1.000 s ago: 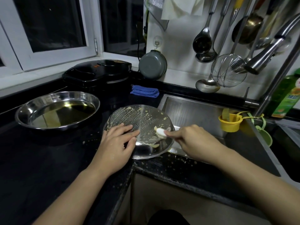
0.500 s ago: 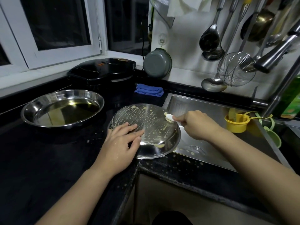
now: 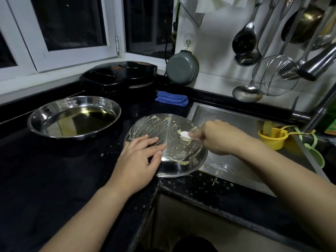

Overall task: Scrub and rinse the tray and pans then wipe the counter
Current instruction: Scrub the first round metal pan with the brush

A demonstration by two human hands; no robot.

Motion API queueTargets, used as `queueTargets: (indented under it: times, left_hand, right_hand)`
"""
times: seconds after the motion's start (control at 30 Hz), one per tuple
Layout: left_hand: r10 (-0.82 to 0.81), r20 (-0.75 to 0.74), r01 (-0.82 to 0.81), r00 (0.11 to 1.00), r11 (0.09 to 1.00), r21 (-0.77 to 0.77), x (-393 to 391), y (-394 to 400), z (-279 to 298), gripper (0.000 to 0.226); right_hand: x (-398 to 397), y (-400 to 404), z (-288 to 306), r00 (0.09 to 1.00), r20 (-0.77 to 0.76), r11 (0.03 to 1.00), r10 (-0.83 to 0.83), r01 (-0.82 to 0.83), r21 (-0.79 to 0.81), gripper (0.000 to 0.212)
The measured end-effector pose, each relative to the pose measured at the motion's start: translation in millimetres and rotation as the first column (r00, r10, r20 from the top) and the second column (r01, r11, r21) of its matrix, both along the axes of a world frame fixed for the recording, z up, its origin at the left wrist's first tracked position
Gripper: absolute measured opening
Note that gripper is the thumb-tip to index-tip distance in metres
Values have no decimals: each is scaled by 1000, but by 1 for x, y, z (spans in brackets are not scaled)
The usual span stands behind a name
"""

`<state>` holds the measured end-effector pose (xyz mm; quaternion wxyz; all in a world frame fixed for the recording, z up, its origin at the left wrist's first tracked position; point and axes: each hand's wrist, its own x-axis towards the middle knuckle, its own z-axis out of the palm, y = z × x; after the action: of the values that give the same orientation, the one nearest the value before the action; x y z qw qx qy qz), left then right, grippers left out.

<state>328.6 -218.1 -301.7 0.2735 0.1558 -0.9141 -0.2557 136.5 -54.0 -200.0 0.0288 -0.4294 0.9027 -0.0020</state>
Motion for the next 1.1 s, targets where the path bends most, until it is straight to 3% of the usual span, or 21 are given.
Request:
queueTargets:
  times: [0.17, 0.27, 0.43, 0.57, 0.7, 0.83, 0.97, 1.1]
  left_hand:
    - [-4, -6, 4, 1000, 1000, -2, 0, 1, -1, 32]
    - [-2, -13, 2, 1000, 1000, 7, -1, 0, 1, 44]
    - [5, -11, -5, 1000, 1000, -2, -2, 1, 1, 41]
    - [12, -7, -12, 1000, 1000, 1, -2, 1, 1, 42]
    - [15, -8, -15, 1000, 1000, 8, -2, 1, 1, 48]
    - [14, -6, -13, 1000, 1000, 16, -3, 0, 1, 49]
    - [17, -4, -17, 1000, 1000, 20, -3, 1, 0, 46]
    - [11, -12, -11, 1000, 1000, 16, -3, 0, 1, 49]
  right_hand:
    - [-26, 2, 1, 985, -84, 988, -149, 147, -37, 51]
    - [-19, -3, -3, 994, -78, 997, -78, 78, -11, 46]
    - [-35, -15, 4, 990, -75, 993, -116, 114, -28, 40]
    - [-25, -27, -3, 999, -45, 1000, -2, 2, -8, 33]
    - [-46, -23, 2, 990, -111, 996, -92, 92, -3, 41]
    - [-26, -30, -7, 998, -46, 999, 42, -41, 17, 36]
    - [-50, -35, -2, 991, -104, 996, -81, 79, -28, 39]
    - [-39, -50, -8, 997, -76, 999, 34, -35, -20, 44]
